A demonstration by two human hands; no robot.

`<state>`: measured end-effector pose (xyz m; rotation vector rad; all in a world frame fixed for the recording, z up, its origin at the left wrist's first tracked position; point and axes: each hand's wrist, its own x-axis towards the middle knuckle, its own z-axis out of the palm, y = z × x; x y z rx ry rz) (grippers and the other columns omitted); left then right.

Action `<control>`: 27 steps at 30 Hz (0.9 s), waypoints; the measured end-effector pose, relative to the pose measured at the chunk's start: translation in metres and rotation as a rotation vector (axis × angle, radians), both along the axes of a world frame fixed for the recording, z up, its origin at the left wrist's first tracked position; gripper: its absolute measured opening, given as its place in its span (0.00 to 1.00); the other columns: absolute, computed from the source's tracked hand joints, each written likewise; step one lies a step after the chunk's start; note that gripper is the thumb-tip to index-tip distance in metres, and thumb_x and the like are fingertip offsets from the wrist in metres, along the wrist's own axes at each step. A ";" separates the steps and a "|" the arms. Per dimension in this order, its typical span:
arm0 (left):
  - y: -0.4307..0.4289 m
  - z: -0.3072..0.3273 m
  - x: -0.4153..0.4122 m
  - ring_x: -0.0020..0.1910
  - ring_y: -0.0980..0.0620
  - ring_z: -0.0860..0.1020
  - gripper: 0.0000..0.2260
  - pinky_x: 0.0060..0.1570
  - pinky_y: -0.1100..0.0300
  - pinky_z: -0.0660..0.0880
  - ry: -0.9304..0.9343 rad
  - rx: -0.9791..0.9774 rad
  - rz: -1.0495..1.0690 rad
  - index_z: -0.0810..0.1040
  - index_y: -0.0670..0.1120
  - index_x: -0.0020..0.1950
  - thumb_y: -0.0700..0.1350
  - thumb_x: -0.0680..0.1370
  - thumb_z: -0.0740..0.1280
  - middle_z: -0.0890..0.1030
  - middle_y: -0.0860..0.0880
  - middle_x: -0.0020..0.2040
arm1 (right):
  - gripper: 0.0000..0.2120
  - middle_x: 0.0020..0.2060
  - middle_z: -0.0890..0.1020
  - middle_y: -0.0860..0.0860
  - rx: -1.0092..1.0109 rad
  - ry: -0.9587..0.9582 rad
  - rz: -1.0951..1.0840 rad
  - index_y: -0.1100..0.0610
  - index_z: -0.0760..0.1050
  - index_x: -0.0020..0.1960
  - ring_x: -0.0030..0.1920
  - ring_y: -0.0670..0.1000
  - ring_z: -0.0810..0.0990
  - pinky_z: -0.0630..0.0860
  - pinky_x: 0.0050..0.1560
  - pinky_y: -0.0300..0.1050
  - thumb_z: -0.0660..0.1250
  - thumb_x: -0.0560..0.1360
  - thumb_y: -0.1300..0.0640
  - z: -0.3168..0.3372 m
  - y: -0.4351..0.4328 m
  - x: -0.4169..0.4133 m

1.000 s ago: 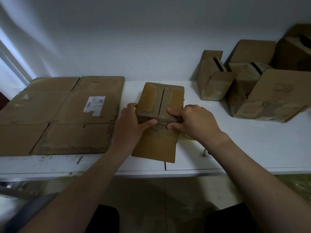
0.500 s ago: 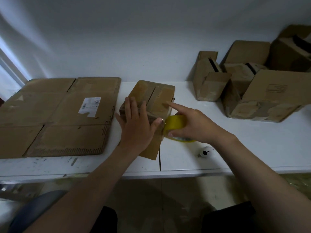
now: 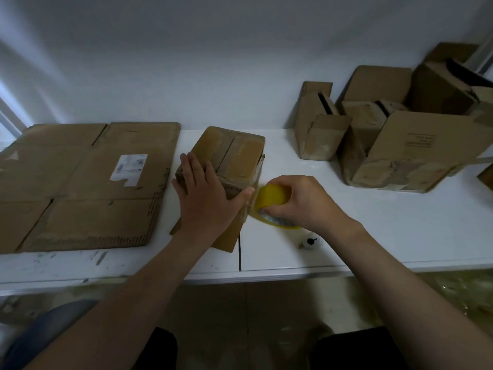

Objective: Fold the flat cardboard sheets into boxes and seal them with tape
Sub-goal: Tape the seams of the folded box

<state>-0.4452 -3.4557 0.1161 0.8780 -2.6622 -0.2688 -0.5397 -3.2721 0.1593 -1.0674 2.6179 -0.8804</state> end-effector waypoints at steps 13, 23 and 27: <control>-0.013 -0.006 0.000 0.81 0.44 0.55 0.51 0.75 0.34 0.56 0.144 0.012 -0.090 0.67 0.42 0.77 0.76 0.64 0.57 0.59 0.41 0.81 | 0.25 0.54 0.80 0.46 0.094 -0.013 0.092 0.48 0.78 0.64 0.53 0.48 0.77 0.74 0.51 0.43 0.78 0.69 0.49 0.001 -0.025 0.009; -0.065 -0.004 0.018 0.80 0.55 0.54 0.37 0.77 0.46 0.56 0.246 0.272 -0.456 0.73 0.58 0.72 0.70 0.66 0.70 0.61 0.52 0.81 | 0.21 0.50 0.76 0.37 -0.087 -0.176 0.168 0.42 0.73 0.57 0.53 0.44 0.77 0.78 0.49 0.41 0.79 0.69 0.48 -0.010 -0.024 0.027; -0.042 -0.011 0.017 0.81 0.50 0.52 0.27 0.76 0.48 0.55 0.337 0.224 -0.361 0.76 0.54 0.66 0.62 0.70 0.71 0.62 0.48 0.80 | 0.19 0.49 0.78 0.40 -0.108 -0.130 0.128 0.43 0.74 0.52 0.51 0.45 0.77 0.78 0.49 0.44 0.80 0.67 0.45 -0.012 -0.030 0.030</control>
